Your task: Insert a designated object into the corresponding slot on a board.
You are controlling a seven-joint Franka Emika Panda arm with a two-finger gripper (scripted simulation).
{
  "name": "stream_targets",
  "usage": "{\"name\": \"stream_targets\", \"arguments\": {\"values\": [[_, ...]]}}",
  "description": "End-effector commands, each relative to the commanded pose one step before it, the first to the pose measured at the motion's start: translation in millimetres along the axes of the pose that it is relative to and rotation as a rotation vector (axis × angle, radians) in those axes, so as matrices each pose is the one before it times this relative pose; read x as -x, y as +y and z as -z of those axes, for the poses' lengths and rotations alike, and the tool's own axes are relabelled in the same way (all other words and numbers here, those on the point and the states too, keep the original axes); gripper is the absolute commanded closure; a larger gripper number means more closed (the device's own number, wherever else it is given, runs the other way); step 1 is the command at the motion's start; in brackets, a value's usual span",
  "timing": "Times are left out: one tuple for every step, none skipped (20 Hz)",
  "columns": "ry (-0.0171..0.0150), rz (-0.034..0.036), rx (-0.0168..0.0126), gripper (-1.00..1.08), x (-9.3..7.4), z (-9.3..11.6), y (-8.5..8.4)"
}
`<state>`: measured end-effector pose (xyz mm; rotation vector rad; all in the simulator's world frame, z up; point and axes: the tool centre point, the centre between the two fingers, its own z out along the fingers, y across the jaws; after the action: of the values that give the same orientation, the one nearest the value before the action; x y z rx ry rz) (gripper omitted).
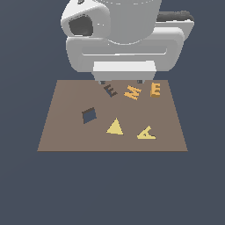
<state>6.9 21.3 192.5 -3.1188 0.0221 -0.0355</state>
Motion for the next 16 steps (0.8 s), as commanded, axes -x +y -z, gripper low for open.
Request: {"name": "stream_targets", "arguments": {"values": [[0.0, 0.0, 0.0, -0.92, 0.0, 0.0, 0.01], [0.0, 0.0, 0.0, -0.92, 0.17, -0.17, -0.32], [-0.0001, -0.00096, 0.00015, -0.92, 0.45, -0.57, -0.38], [-0.00011, -0.00096, 0.00013, -0.92, 0.78, -0.91, -1.01], [-0.00019, -0.00166, 0.00023, -0.92, 1.08, -1.31, -1.24], [-0.00023, -0.00204, 0.00029, -0.92, 1.41, -1.69, -1.68], [-0.00029, -0.00254, 0.00036, -0.92, 1.75, -2.1, -2.07], [-0.00036, -0.00311, 0.00044, -0.92, 2.07, -2.51, -2.42], [-0.0004, -0.00347, 0.00048, -0.92, 2.41, -2.89, -2.89], [-0.00046, -0.00396, 0.00055, -0.92, 2.72, -3.28, -3.26], [-0.00051, -0.00446, 0.00062, -0.92, 3.03, -3.66, -3.61], [-0.00057, -0.0049, 0.00068, -0.92, 3.32, -4.03, -3.98], [-0.00062, -0.00535, 0.00074, -0.92, 3.61, -4.39, -4.33], [-0.00067, -0.00577, 0.00079, -0.92, 3.89, -4.75, -4.69], [-0.00071, -0.00615, 0.00084, -0.92, 4.15, -5.09, -5.05], [-0.00077, -0.00659, 0.0009, -0.92, 4.4, -5.42, -5.36]]}}
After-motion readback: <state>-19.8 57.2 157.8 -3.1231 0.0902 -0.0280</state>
